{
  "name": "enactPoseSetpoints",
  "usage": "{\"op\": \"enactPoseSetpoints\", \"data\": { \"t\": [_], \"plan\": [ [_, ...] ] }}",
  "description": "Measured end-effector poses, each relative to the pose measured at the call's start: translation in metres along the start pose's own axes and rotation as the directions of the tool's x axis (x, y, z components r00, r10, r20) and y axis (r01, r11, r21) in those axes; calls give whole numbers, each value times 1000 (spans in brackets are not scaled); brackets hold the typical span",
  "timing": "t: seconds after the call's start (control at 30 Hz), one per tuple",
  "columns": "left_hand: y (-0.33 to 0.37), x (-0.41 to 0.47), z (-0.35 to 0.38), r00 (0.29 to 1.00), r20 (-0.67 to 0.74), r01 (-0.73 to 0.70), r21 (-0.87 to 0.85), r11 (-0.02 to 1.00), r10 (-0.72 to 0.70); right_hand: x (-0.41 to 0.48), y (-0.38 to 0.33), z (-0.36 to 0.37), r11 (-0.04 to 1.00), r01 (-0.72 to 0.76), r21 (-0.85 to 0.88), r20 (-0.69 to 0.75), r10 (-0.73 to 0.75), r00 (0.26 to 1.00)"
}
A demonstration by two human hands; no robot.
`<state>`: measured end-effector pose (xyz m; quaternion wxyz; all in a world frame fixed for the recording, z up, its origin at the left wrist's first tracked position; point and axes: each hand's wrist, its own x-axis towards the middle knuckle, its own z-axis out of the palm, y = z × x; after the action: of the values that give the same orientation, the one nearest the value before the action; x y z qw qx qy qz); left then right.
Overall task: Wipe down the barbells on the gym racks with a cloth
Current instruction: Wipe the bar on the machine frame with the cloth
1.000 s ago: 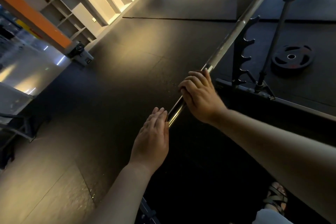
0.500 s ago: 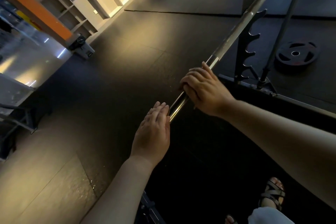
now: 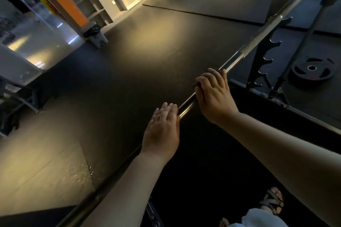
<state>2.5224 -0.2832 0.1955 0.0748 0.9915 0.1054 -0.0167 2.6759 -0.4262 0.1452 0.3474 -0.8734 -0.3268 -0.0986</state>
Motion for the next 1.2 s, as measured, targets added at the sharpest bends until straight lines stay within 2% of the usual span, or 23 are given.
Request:
{"op": "enactPoseSetpoints", "data": {
  "t": [0.07,0.17,0.23,0.27,0.33,0.43,0.53,0.63,0.7,0.77,0.83,0.93,1.07,1.13,1.2],
  "plan": [
    [-4,-9,-2,1000,1,6,-9,1000,-6,-12,-23,10,1000,16,19,-1,-16,1000],
    [-14,-21,-3,1000,-7,21,-2,1000,-21,-25,-35,12,982,184,46,120,-189,975],
    [-21,-28,-3,999,-19,26,17,1000,-26,-20,-25,6,967,251,32,170,-253,953],
    [-25,-30,-3,999,-25,32,20,999,-32,-15,-18,5,968,250,14,149,-249,957],
    [-30,-35,-2,998,-34,50,14,999,-49,-11,-15,4,987,158,-6,75,-157,985],
    [-32,-44,-2,996,-37,78,-11,997,-78,-26,-46,13,999,45,29,22,-45,999],
    [-33,-53,-4,994,-27,105,-14,994,-105,-47,-73,23,981,189,46,118,-193,974],
    [-36,-58,-5,992,-33,122,-13,992,-122,-41,-64,17,949,312,39,208,-313,927],
    [-37,-62,-6,991,-37,131,-20,991,-132,-35,-58,17,957,289,1,181,-284,941],
    [-37,-65,-7,989,-45,142,-23,990,-143,-39,-69,21,980,196,-29,146,-189,971],
    [-37,-68,-6,988,-46,150,-26,988,-151,-53,-90,28,989,149,1,141,-148,979],
    [-39,-69,-6,989,-41,143,-32,989,-144,-70,-108,37,963,266,30,219,-266,939],
    [-41,-69,-8,988,-62,137,-60,989,-140,-52,-86,31,910,415,20,295,-402,867],
    [-41,-70,-6,989,-74,122,-37,992,-125,-44,-67,28,943,332,35,177,-333,926],
    [-41,-71,-5,989,-77,124,-36,992,-126,-47,-63,31,985,143,97,48,-148,988]
  ]
}}
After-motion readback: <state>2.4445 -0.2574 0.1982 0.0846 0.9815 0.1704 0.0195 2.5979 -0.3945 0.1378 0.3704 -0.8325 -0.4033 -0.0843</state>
